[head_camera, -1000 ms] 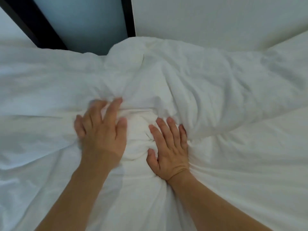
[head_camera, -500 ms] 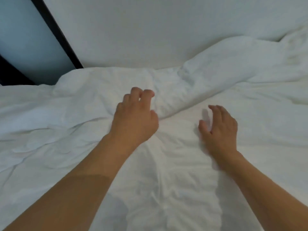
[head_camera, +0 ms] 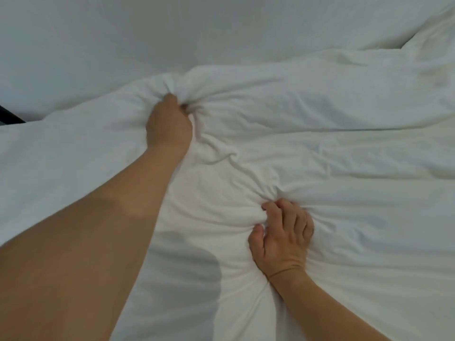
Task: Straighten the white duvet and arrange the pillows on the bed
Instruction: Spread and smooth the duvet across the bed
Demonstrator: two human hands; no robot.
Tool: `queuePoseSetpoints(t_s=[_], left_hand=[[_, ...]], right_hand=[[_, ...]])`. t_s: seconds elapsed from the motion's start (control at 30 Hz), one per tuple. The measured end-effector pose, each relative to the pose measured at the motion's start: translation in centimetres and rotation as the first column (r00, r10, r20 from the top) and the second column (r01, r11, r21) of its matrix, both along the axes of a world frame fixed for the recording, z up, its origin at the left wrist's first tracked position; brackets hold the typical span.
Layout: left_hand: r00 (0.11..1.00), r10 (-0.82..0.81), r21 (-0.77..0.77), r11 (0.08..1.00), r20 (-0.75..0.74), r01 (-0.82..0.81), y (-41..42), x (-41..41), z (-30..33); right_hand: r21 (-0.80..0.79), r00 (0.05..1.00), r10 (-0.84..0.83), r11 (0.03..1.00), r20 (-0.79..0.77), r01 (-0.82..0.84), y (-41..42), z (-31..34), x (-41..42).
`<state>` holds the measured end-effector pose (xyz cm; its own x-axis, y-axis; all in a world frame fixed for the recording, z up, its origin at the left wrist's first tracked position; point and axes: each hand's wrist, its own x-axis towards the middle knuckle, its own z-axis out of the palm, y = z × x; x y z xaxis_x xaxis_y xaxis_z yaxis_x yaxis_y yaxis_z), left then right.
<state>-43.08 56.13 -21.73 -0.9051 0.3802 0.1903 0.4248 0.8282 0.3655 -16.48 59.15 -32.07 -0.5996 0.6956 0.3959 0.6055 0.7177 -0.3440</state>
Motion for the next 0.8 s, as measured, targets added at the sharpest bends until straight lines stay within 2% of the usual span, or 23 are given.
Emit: queuePoseSetpoints(t_s=[0.1, 0.2, 0.23, 0.3, 0.37, 0.43, 0.5, 0.53, 0.63, 0.7, 0.73, 0.8], left_hand=[[0.999, -0.053, -0.142, 0.988, -0.005, 0.052, 0.4, 2.3, -5.3], [0.977, -0.119, -0.114, 0.984, 0.176, 0.140, -1.3, 5.1, -3.8], [0.969, -0.174, -0.113, 0.974, 0.177, 0.196, -3.2, 6.9, -3.5], [0.949, -0.310, -0.195, 0.929, 0.053, 0.314, -8.6, 12.2, -2.6], [0.934, -0.355, -0.351, 0.879, -0.031, 0.322, -14.9, 17.0, -2.3], [0.971, -0.236, -0.480, 0.850, 0.026, 0.219, -20.7, 19.2, -2.9], [0.991, -0.046, -0.508, 0.855, 0.129, 0.106, -24.3, 19.4, -3.4], [0.987, -0.013, -0.522, 0.848, 0.159, 0.095, -25.2, 19.3, -3.9], [0.987, -0.012, -0.522, 0.847, 0.163, 0.096, -25.5, 18.9, -6.0], [0.987, 0.020, -0.563, 0.823, 0.159, 0.074, -24.8, 18.3, -6.0], [0.989, 0.021, -0.578, 0.813, 0.144, 0.067, -24.7, 18.3, -5.7], [0.993, 0.022, -0.593, 0.803, 0.120, 0.054, -24.8, 18.6, -4.8]], right_hand=[[0.009, 1.000, 0.009, 1.000, -0.011, -0.009, 0.2, -0.6, -0.1], [0.007, 1.000, 0.017, 1.000, -0.014, -0.016, 0.6, -0.8, -0.3], [0.001, 1.000, 0.022, 1.000, -0.011, -0.022, 0.6, -0.8, -0.4], [0.000, 1.000, 0.021, 1.000, -0.008, -0.021, 0.7, -0.6, -0.3], [-0.007, 1.000, 0.024, 1.000, -0.010, -0.024, 0.7, -0.4, -0.3], [-0.011, 1.000, 0.021, 1.000, 0.019, -0.021, 0.5, 0.0, -0.2], [-0.015, 0.999, 0.038, 0.999, 0.026, -0.037, 0.3, 1.0, -0.2], [-0.019, 0.998, 0.061, 0.998, 0.012, -0.061, 0.2, 1.7, -0.2], [-0.039, 0.946, 0.320, 0.946, -0.050, -0.322, -0.6, 3.5, 1.0], [-0.067, 0.851, 0.512, 0.859, 0.114, -0.508, -2.4, 3.7, 2.7], [-0.102, 0.801, 0.551, 0.833, 0.232, -0.544, -3.3, 3.5, 3.6], [-0.103, 0.755, 0.547, 0.828, 0.362, -0.551, -4.3, 3.8, 4.3]])
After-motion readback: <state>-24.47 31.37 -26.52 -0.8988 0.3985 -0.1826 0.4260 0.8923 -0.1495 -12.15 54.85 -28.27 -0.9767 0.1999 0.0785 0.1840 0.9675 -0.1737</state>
